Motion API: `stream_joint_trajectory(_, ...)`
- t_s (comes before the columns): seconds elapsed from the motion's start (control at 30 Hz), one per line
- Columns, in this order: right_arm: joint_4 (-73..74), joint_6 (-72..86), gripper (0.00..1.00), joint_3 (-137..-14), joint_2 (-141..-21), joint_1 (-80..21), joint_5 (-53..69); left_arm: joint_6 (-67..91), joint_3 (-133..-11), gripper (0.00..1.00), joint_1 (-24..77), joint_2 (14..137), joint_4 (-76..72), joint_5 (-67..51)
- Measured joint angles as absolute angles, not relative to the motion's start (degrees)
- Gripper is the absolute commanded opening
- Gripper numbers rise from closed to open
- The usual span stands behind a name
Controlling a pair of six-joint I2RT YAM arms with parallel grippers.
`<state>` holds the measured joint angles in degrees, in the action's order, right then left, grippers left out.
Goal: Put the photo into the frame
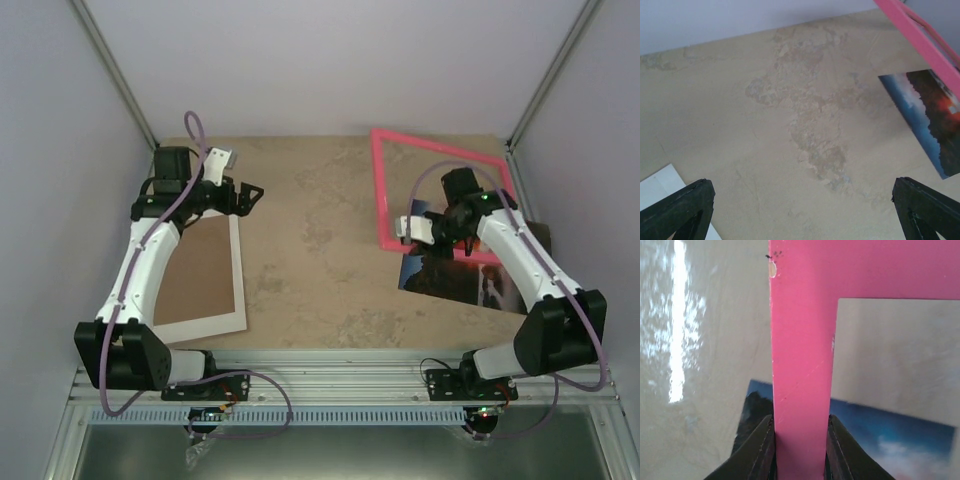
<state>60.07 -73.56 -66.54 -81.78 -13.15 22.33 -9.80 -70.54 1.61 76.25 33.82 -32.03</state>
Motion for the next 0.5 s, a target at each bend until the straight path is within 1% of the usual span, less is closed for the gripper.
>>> stream_joint_trajectory(0.23, 62.4, -68.2, 0.01, -80.8, -79.5, -13.2, 33.8, -6.3, -73.4, 0.99, 1.6, 73.8, 32.4, -37.1)
stream_joint_trajectory(0.5, 58.8, -57.1, 0.01, -88.9, -76.8, -13.2, 52.7, -1.4, -76.1, 0.99, 1.6, 72.3, 28.1, -43.0)
